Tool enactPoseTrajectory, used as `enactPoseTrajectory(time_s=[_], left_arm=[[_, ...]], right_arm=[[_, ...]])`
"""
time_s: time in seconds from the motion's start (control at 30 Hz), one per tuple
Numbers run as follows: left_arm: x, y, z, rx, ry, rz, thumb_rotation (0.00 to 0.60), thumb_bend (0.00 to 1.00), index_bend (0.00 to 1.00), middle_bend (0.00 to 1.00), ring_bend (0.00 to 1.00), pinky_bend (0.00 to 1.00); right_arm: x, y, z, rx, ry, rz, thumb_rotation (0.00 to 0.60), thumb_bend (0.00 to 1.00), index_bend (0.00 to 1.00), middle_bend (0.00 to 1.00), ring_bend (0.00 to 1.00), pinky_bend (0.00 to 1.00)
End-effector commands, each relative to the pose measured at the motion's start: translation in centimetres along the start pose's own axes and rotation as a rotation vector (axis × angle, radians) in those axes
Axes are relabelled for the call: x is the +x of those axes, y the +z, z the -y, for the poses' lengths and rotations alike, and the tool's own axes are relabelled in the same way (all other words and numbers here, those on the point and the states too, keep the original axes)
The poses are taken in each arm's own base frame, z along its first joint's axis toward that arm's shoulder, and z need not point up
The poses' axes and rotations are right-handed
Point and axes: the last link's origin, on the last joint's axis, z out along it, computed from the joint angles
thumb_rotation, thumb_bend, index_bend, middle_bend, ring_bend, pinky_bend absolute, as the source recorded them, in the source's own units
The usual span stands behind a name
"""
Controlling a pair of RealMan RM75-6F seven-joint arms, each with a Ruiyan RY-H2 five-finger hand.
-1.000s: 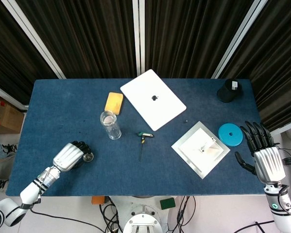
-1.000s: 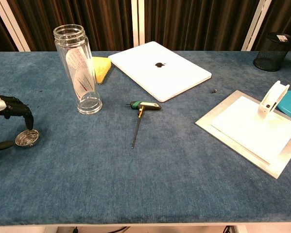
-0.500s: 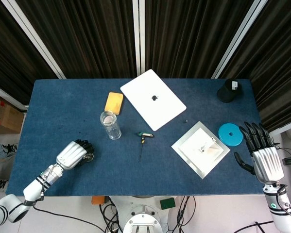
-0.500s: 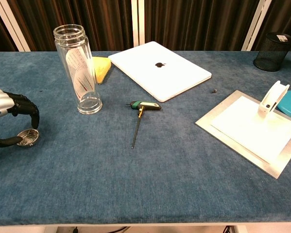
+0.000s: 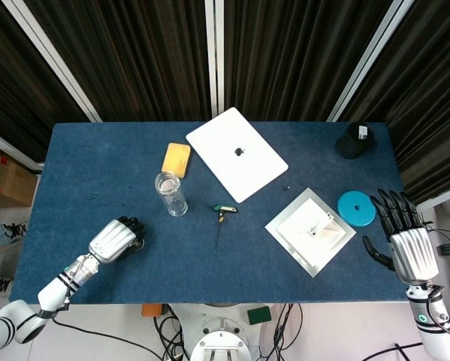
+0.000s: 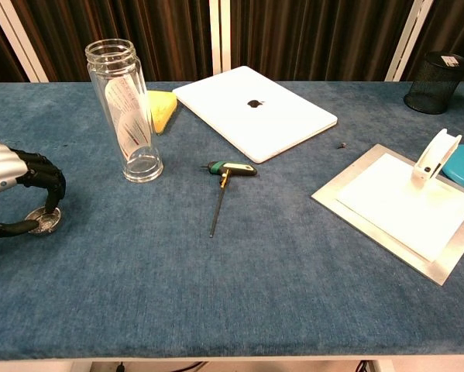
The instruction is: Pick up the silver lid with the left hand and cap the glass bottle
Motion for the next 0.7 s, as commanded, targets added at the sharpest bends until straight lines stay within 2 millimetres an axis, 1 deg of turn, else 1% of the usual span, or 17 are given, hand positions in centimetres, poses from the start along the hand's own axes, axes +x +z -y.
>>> enactPoseTrajectory(time_s=[0.03, 0.7], left_arm=[[-0.06, -0.02, 0.05, 0.003, -0.001, 0.001, 0.6, 0.32, 0.51, 0.37, 0.3, 0.42], [-0.17, 0.13, 0.37, 0.011, 0.01, 0.002, 0.6, 0.33, 0.55, 0.37, 0.3, 0.42]], right_arm=[[-0.01, 0.0, 0.0, 0.0, 0.0, 0.0, 0.6, 0.33, 0.0, 0.0, 0.0, 0.03], [-0.26, -0.13, 0.08, -0.004, -0.002, 0.02, 0.6, 0.33, 0.0, 0.0, 0.0, 0.03]])
